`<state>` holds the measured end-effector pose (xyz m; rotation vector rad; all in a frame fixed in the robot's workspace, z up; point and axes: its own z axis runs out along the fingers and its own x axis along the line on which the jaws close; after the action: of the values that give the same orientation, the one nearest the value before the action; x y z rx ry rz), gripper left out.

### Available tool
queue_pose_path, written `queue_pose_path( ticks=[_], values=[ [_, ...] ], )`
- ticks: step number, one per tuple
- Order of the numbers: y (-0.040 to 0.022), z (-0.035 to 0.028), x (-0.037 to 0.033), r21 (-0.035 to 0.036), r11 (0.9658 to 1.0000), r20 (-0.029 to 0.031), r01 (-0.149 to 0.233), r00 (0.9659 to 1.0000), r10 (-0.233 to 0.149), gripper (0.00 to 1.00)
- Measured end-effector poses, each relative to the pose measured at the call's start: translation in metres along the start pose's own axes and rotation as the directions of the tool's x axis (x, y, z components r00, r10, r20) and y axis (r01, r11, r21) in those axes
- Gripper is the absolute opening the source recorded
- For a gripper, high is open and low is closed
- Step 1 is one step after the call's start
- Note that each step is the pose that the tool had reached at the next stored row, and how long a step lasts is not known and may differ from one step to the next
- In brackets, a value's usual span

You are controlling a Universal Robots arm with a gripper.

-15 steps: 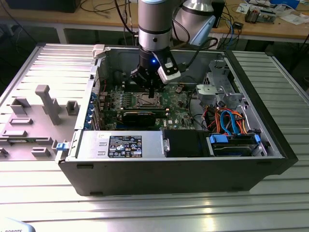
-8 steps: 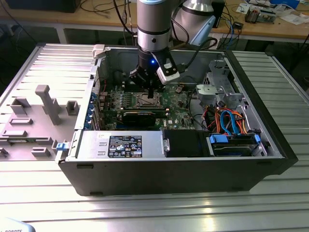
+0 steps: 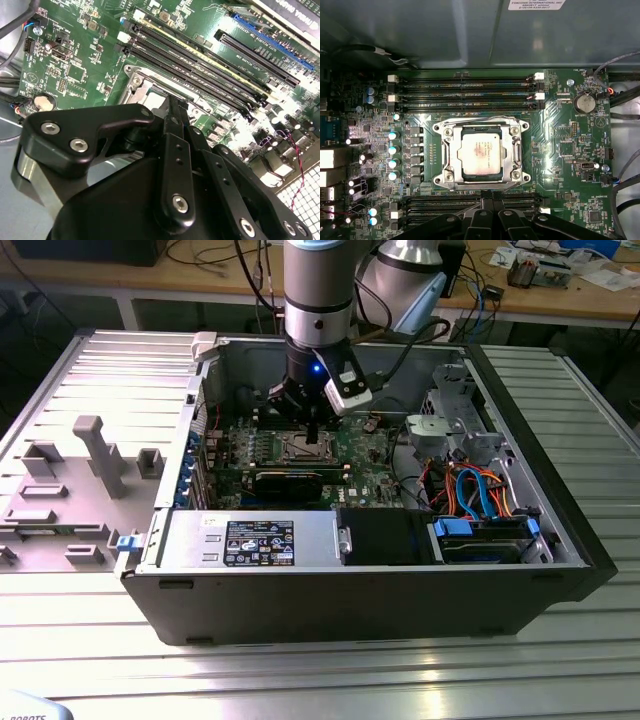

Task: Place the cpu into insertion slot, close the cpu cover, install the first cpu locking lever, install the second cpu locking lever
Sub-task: 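Install the second cpu locking lever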

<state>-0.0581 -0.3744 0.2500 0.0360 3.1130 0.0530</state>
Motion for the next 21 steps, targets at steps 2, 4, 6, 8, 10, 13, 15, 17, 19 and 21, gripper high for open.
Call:
queue_pose_path(
  ticks=[2,4,6,8,10,13,15,17,19,21],
  values=[
    [0.0000,0.0000,0.0000,0.0000,1.0000,0.0000,0.000,1.0000,0.000,0.11],
    [-0.0001,0.0001,0.0000,0.0000,1.0000,0.0000,0.000,1.0000,0.000,0.11],
    [-0.0001,0.0001,0.0000,0.0001,1.0000,-0.0001,0.000,1.0000,0.000,0.11],
    [-0.0002,0.0000,-0.0001,0.0002,1.0000,-0.0046,0.000,1.0000,0.000,0.11],
    [-0.0001,0.0001,0.0000,0.0004,1.0000,-0.0152,0.000,0.9999,0.000,0.11],
    [-0.0001,0.0000,0.0000,0.0008,1.0000,-0.0270,-0.001,0.9996,0.001,0.11],
    [-0.0001,0.0000,0.0001,0.0007,1.0000,-0.0275,-0.001,0.9996,0.001,0.11],
    [-0.0001,0.0001,0.0000,0.0007,1.0000,-0.0279,-0.001,0.9996,0.001,0.11],
    [-0.0001,0.0001,0.0000,0.0006,1.0000,-0.0280,-0.001,0.9996,0.001,0.11],
    [-0.0001,0.0001,0.0000,0.0005,1.0000,-0.0281,-0.001,0.9996,0.001,0.11]
  ],
)
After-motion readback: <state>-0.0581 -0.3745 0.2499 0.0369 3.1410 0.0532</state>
